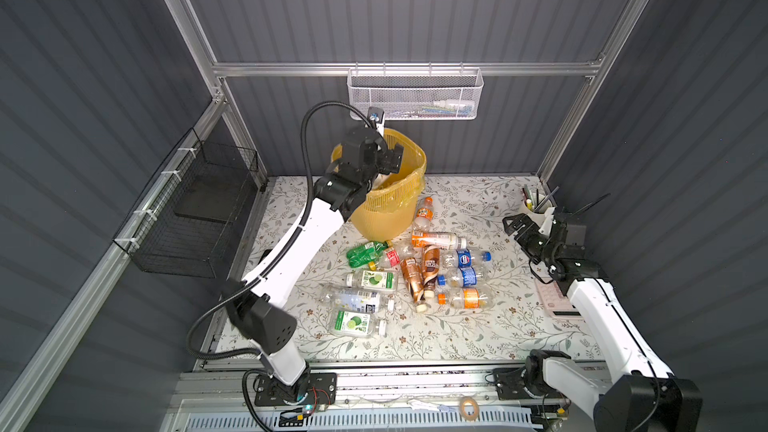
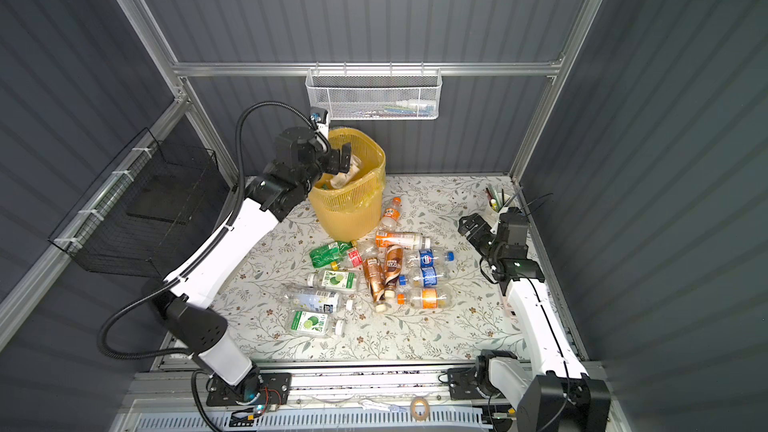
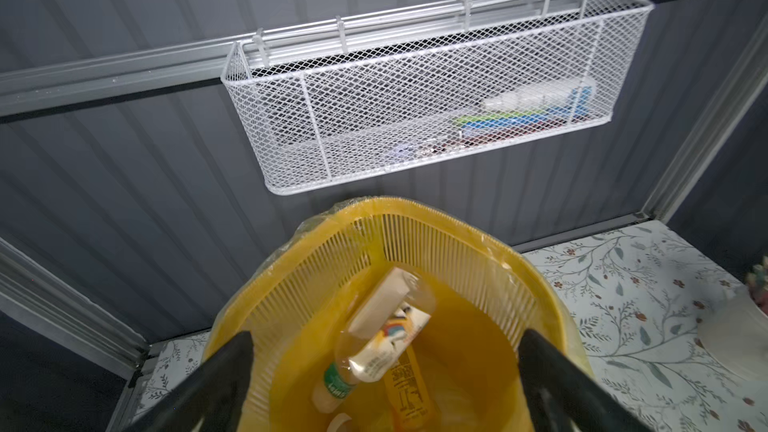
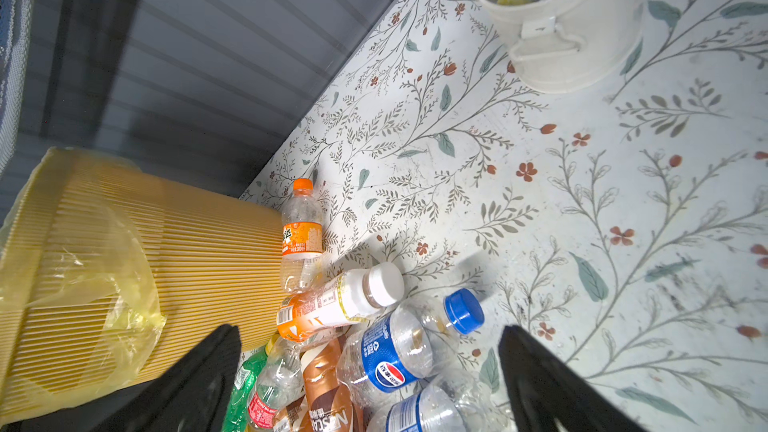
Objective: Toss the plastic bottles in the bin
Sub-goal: 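Open the left gripper to drop the bottle into the yellow bin, then reach the right gripper to the orange-capped bottle while the left arm draws back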
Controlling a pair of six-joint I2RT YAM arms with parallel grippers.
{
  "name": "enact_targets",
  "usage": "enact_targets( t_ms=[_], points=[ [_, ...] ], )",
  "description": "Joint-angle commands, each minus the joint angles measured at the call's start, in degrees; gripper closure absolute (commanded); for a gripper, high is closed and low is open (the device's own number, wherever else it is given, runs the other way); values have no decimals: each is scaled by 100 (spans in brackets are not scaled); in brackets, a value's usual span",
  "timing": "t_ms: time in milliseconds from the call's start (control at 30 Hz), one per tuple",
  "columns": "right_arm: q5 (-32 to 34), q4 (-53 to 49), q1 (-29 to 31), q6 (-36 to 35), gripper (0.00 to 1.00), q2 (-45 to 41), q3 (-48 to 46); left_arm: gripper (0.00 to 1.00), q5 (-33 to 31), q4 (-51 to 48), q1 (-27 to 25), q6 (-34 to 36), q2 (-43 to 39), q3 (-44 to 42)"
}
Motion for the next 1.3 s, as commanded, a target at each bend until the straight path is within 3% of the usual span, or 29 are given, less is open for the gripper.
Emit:
enact_targets(
  t_ms=[0, 200, 533, 867, 1000, 1267],
  points=[
    [91, -150, -10, 2, 1, -21, 106, 1, 130, 1151, -30, -186, -956, -805],
    [150, -202, 125, 200, 1, 226, 130, 0, -246, 1227, -31, -368, -1545, -1753],
    [439, -207, 661, 563, 1, 820, 297, 0, -1407, 1045, -30, -1076, -2519, -3284],
    [514, -369, 1352, 30, 1, 1988, 1409, 1, -2280, -28, 45, -1855, -2787, -3649],
    [215, -369, 1589, -143, 4, 2667, 1983, 0, -1950, -429, 454, -2285, -2737, -3722],
    [-358, -524, 2049, -543, 7, 4083, 3217, 1, -373, -587, 1968, -2990, -2813, -4469]
  ],
)
